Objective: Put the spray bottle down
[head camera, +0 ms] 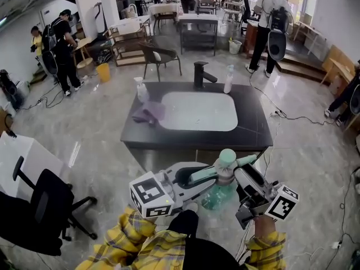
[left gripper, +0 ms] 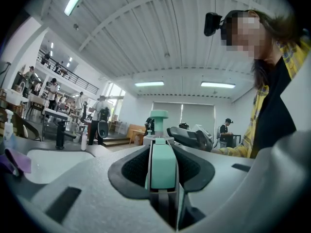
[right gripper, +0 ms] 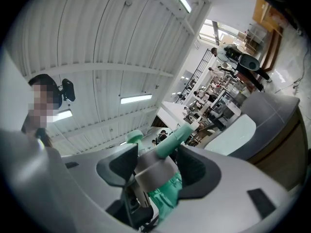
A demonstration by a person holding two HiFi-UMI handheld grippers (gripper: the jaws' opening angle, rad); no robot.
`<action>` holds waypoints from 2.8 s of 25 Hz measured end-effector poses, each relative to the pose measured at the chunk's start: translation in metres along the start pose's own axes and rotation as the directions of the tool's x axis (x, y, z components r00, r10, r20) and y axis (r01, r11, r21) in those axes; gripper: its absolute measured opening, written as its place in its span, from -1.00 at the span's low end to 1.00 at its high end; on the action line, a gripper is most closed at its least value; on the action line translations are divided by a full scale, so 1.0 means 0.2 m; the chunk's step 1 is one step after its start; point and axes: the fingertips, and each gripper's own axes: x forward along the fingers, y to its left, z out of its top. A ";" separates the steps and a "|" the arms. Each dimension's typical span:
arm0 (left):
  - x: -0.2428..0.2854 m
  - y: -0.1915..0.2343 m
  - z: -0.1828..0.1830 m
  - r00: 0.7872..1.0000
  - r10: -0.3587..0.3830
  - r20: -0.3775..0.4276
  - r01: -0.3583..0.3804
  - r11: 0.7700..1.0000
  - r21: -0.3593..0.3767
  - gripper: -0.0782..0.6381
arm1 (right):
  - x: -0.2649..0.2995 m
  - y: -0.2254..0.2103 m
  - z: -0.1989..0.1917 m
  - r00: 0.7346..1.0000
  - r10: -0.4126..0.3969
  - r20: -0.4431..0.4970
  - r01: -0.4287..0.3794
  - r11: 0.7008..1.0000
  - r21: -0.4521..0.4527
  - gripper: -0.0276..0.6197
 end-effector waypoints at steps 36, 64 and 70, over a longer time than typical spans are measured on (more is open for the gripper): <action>0.46 1.29 0.40 0.996 -0.090 0.023 0.089 0.995 0.035 -0.45 | 0.92 -0.75 0.73 0.996 -0.036 0.083 0.041 0.997 -0.062 -0.17; 1.31 1.84 0.41 0.998 0.035 0.051 -0.035 0.999 0.002 -0.45 | 0.98 -1.55 1.39 0.999 0.046 0.005 -0.045 0.997 -0.055 -0.17; 1.47 1.94 0.42 0.998 0.055 0.040 -0.055 0.998 0.014 -0.45 | 1.00 -1.70 1.51 0.998 0.063 -0.005 -0.064 0.997 -0.044 -0.17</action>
